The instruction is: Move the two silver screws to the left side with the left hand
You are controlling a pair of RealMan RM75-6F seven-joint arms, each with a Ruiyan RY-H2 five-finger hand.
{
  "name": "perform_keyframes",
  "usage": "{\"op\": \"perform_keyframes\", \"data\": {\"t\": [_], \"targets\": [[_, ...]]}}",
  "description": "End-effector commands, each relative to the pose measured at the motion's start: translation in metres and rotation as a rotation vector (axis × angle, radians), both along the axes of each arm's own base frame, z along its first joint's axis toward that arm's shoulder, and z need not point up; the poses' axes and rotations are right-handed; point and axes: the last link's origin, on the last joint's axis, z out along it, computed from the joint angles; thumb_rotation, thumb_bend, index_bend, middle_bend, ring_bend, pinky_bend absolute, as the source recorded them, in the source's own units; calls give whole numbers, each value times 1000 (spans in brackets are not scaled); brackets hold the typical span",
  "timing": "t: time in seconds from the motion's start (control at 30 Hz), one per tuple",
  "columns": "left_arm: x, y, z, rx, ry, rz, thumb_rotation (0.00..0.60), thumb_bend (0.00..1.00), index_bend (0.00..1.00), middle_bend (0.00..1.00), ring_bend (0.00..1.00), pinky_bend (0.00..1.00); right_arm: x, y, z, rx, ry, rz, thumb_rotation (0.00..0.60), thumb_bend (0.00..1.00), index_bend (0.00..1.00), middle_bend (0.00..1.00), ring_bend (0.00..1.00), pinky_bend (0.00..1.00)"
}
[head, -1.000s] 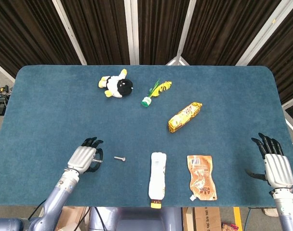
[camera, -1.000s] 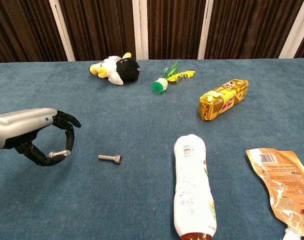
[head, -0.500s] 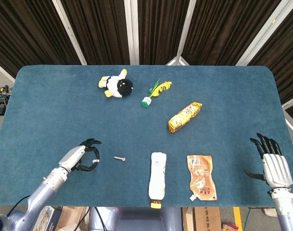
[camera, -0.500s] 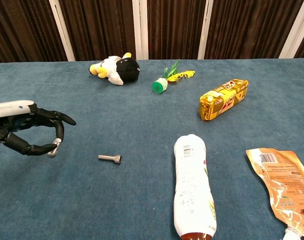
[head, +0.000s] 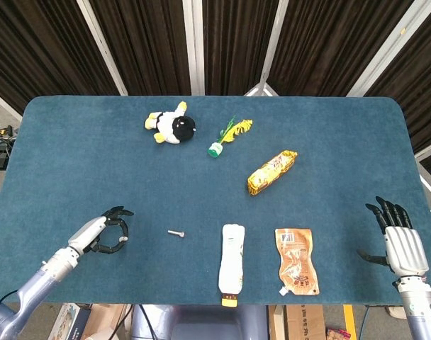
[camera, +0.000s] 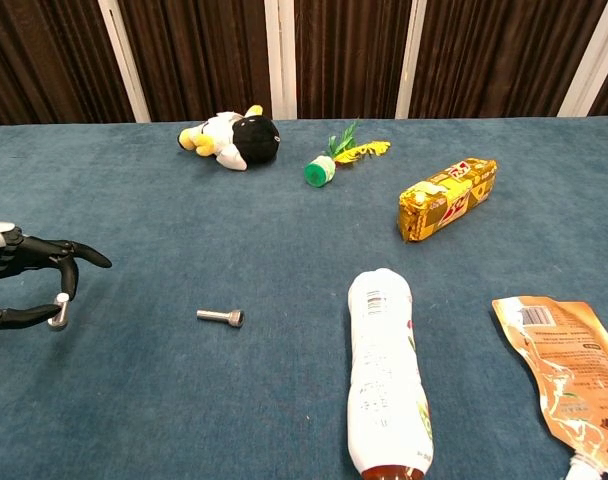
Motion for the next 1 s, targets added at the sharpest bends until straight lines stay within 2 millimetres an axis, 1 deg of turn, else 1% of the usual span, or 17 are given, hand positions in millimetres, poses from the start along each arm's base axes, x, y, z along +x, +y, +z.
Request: {"op": "perform_keyframes", "data": {"t": [0.03,0.27,0.73,1.0], "targets": [[-6,-3,0,-1,-30,-11,600,572,604,154,0,0,0,0,-1,2,0,1,600,113,160,68,18,0],[-17,-3,2,-20,-51,-21,600,561,603,144,0,0,1,0,-1,4,-1,5,600,113,160,67,18,0],[-29,-1,-4,-49,-66,-11,600,557,598,126,0,0,0,0,-2,5,-4,5,600,112,161,67,18,0],[-38,-1,-1,-41,-32,-18,600,550,596,108,0,0,0,0,-2,2,-5,5,600,113,161,67,18,0]]}}
